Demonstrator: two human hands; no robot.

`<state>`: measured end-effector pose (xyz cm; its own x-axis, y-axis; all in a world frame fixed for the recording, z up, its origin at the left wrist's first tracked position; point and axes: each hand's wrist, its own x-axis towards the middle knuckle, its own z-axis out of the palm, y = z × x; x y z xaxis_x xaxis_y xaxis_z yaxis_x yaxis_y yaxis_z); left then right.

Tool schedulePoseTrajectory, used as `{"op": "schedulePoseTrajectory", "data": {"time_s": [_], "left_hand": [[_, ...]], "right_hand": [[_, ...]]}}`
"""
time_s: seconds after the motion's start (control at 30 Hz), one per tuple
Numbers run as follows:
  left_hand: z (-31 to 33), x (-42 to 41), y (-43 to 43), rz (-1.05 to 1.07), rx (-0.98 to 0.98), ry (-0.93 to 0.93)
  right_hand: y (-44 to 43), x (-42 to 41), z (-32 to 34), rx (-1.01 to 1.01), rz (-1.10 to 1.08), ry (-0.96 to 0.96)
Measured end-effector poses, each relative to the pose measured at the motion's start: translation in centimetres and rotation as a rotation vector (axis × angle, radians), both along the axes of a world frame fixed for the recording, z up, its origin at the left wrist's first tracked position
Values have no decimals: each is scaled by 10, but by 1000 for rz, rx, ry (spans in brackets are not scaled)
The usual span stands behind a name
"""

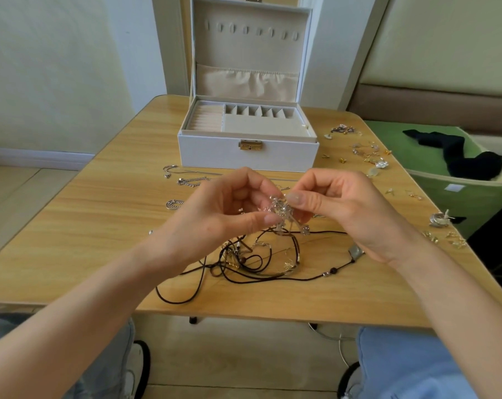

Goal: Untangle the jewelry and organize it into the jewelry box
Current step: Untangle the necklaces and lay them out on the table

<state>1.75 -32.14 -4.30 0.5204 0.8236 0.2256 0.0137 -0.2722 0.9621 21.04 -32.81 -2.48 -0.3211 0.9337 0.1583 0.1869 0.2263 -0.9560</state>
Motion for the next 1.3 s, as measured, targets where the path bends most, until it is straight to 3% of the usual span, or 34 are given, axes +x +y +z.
{"op": "schedulePoseTrajectory", "data": {"time_s": [0.33, 0.6, 0.83, 1.0, 1.17, 1.3], "left_hand": [[2, -1, 0, 42, 29, 16], [5, -4, -1, 168, 125, -36], [5, -3, -1, 110, 89, -39], [4, -4, -1, 94, 154, 111], [0, 3, -2, 119, 125, 66], [0, 0, 1, 112, 135, 33]], "right_hand": [[1, -1, -4, -116, 76, 134], [3, 1, -2, -135, 87, 32], [3, 4, 0, -118, 7, 8], [2, 3, 2, -81, -44, 87], [-1, -5, 0, -29, -22, 99], [1, -1, 0, -101, 30, 120]]}}
